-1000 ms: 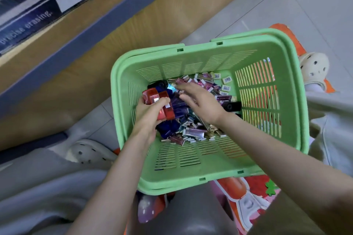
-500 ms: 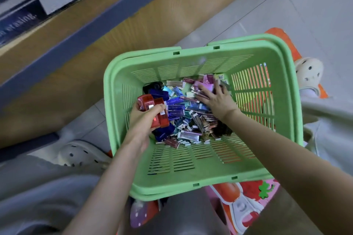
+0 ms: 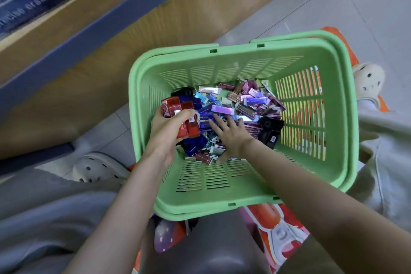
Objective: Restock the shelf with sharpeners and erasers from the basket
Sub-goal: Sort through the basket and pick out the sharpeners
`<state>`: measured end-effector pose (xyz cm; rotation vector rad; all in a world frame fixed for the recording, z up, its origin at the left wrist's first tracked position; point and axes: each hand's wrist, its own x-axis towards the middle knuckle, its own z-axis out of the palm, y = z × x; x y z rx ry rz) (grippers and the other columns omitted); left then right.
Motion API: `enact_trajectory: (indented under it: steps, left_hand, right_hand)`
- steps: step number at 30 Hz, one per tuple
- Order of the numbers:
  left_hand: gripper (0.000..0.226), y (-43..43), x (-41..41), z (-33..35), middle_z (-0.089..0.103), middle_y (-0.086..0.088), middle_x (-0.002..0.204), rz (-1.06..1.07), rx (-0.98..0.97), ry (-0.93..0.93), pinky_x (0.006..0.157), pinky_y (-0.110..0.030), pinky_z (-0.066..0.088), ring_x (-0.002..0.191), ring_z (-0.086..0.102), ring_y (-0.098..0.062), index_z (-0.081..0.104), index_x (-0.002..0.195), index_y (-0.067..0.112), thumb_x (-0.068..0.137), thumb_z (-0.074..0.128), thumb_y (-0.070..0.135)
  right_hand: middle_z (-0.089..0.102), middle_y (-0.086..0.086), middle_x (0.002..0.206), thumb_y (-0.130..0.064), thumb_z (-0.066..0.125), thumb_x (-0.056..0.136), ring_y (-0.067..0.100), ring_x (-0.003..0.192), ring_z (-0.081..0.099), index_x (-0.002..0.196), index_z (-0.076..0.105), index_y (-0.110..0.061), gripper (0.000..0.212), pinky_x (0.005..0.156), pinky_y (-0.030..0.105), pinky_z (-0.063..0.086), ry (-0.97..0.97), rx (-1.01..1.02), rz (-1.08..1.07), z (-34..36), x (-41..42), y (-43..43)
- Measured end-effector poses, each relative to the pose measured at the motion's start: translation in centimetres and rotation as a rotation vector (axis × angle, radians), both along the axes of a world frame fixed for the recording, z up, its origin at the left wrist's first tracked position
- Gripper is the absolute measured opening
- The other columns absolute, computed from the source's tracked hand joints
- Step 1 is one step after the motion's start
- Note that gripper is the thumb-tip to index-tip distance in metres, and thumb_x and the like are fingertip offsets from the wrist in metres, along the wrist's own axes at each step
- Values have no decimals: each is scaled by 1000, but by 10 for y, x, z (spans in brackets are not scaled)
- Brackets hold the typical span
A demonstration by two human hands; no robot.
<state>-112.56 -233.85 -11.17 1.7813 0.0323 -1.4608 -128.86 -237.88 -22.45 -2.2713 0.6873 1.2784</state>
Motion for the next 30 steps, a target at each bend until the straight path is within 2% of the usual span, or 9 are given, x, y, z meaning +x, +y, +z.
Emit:
enact_trajectory:
  steps: [4,7,14,16,18,20,23,25,30]
  left_hand:
    - [29,0,-1,1,67,-5,104,-9,1,5,82,-38,55,90,66,-19,53,99,26,81,70,10]
    - [30,1,-7,-1,66,-3,101,-19,-10,38,77,-33,54,87,65,-15,53,100,25,81,70,9]
    - [28,9,-22,-1,65,-1,98,-47,1,53,66,-27,51,84,65,-14,53,95,27,81,71,11]
    - [28,12,-24,-1,65,-1,99,-53,5,57,67,-26,50,85,64,-14,53,96,26,80,71,11]
    - [28,13,-26,-2,65,-1,99,-54,13,54,67,-26,50,86,64,-14,53,96,26,80,71,11]
    - [28,12,-28,-1,64,-1,98,-59,16,60,69,-28,51,86,64,-14,52,96,26,81,71,11]
    - [29,10,-31,-1,64,-1,99,-75,6,75,70,-29,52,85,64,-15,52,97,26,81,71,11]
    - [29,9,-33,-2,65,-2,99,-81,6,84,72,-31,53,86,64,-16,52,96,26,80,71,12]
    - [30,13,-32,-1,66,-5,101,-91,7,118,79,-37,54,87,64,-19,54,99,25,79,71,12]
  right_hand:
    - [4,17,156,-60,63,77,44,138,20,150,-7,-27,107,106,52,34,-51,38,-133,7,-4,4]
    - [29,20,139,-36,67,84,34,104,57,149,15,-30,84,81,34,50,-154,96,-307,17,-24,-2]
    - [46,4,109,-13,63,87,22,89,57,107,55,-13,22,94,40,50,-396,110,-754,33,-52,-21]
    - [48,4,113,-17,64,87,19,93,54,116,54,-13,31,102,43,45,-529,15,-927,44,-52,-39]
    - [40,8,140,-32,66,85,20,112,53,143,32,-19,68,108,39,36,-634,-10,-1048,54,-52,-54]
    - [25,6,154,-39,66,84,18,130,40,151,10,-17,89,107,36,32,-616,-67,-1149,59,-57,-59]
    - [40,12,142,-24,63,89,28,125,48,141,30,-4,65,105,38,40,-381,-233,-1182,49,-76,-47]
    - [33,13,144,-14,61,90,32,120,51,134,39,-2,51,106,39,40,-239,-230,-1064,38,-87,-35]
    - [29,17,137,-9,67,85,35,106,56,124,46,-1,45,102,39,43,-174,-331,-1029,25,-89,-27]
